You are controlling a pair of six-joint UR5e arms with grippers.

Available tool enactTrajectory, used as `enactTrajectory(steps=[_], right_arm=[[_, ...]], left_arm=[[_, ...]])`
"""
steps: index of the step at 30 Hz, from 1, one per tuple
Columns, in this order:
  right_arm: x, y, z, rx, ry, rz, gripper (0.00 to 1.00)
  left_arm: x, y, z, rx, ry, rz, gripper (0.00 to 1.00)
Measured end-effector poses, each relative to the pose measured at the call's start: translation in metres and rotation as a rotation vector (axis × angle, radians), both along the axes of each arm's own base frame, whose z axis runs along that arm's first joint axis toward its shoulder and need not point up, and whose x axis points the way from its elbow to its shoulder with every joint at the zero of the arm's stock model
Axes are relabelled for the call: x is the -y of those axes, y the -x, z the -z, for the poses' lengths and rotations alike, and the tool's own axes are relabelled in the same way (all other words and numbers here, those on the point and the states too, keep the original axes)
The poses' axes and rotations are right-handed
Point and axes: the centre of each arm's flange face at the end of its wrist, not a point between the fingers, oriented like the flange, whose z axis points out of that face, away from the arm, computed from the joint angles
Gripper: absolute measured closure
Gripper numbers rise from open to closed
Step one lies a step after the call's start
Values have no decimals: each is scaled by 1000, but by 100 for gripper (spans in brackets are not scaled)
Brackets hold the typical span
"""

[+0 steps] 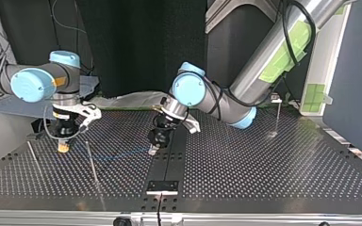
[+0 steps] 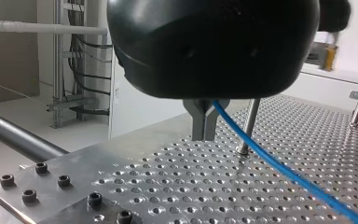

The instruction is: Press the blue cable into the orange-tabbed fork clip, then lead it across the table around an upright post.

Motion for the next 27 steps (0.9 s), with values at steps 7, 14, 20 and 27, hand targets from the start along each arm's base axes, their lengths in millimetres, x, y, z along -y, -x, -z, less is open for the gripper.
enactTrajectory(steps=[7, 14, 20, 27], right_arm=[[5, -5, 63, -21, -69, -6, 100], [8, -10, 117, -41, -129, -10, 100], [7, -11, 147, -40, -141, -12, 100], [4, -11, 179, -42, -159, -12, 100]], left_arm=[[1, -1, 6, -7, -6, 0, 100], [5, -7, 32, -32, -37, -3, 100], [3, -9, 35, -33, -41, -12, 100], [1, -11, 35, -34, -43, -26, 100]])
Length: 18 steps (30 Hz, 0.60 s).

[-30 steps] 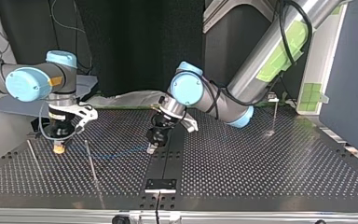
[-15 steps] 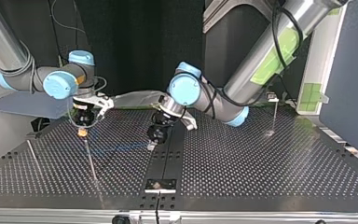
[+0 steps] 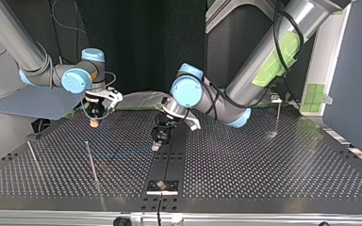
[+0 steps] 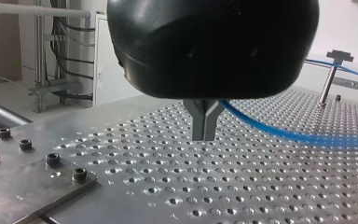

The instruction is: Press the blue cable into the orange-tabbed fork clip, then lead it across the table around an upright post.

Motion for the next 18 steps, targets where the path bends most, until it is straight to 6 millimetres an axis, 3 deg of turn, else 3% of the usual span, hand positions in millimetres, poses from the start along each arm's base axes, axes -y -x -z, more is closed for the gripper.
enactTrajectory(steps=[9, 11, 12, 14, 18], right_arm=[[-6, 6, 63, -17, -45, 17, 100], [-6, 7, 74, -19, -51, 20, 100], [-6, 8, 79, -20, -55, 22, 100], [-6, 10, 90, -25, -64, 24, 100], [-5, 12, 109, -32, -80, 28, 100]], left_arm=[[-5, -3, 0, 0, -6, -34, 100], [-6, -3, 1, 0, -9, -39, 89], [-6, -4, 1, 1, -10, -41, 89], [-6, -4, 1, 4, -14, -43, 69], [-6, -4, 0, 9, -23, -36, 58]])
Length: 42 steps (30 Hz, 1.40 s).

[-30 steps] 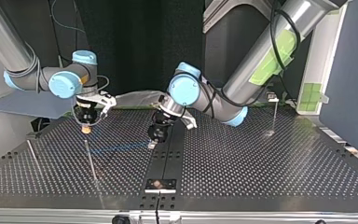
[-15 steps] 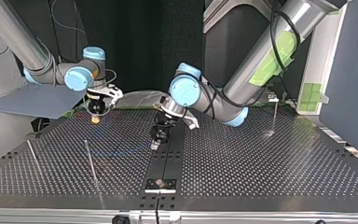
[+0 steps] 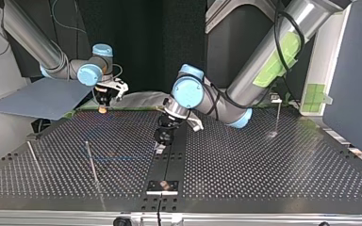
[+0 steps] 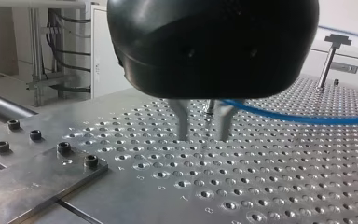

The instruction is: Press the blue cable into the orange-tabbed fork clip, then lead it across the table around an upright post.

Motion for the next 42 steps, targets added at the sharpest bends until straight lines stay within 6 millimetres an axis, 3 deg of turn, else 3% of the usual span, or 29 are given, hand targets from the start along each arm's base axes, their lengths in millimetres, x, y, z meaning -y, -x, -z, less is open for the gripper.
enactTrajectory(steps=[6, 7, 18, 25, 34, 42], right_arm=[[3, 7, 15, -9, -12, 11, 100], [4, 9, 18, -12, -13, 14, 100], [15, 30, 41, -16, -14, 47, 100], [17, 52, 87, -37, -68, 80, 100], [17, 72, 128, -41, -101, 113, 100], [12, 84, 169, -35, -122, 134, 100]], left_arm=[[-2, -1, 0, 0, -3, -10, 58], [-2, -1, 0, 0, -3, -12, 52], [-8, -4, 2, -11, -8, -34, 52], [-12, -6, 7, -29, -17, -59, 49], [-10, -14, 51, -82, -60, -82, 49], [-14, -18, 54, -84, -63, -99, 49]])
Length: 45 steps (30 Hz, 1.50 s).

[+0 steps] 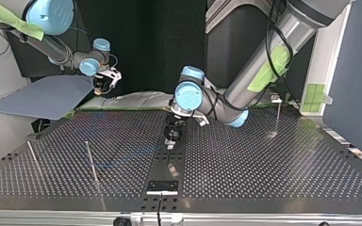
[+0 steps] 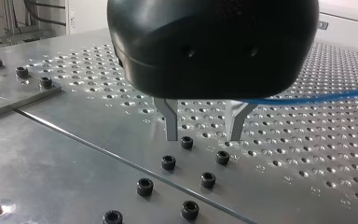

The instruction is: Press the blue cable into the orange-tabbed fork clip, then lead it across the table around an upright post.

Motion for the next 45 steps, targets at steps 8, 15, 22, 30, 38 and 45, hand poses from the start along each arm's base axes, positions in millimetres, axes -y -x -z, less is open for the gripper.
enactTrajectory(steps=[8, 15, 22, 30, 38, 45], right_arm=[[-9, 17, 49, 10, -25, 32, 100], [-18, 34, 89, 11, -60, 61, 100], [-26, 48, 117, 8, -88, 83, 100], [-24, 54, 120, 14, -79, 92, 100], [-22, 54, 120, 17, -69, 86, 100], [-22, 54, 120, 16, -72, 83, 100]], left_arm=[[1, 1, 1, -4, -3, 1, 49], [2, 2, 1, -6, -4, 2, 49], [2, 3, 1, -9, -8, 3, 49], [3, 5, 3, -21, -21, 7, 49], [5, 16, 9, -84, -51, 25, 49], [3, 24, 15, -147, -80, 22, 47]])
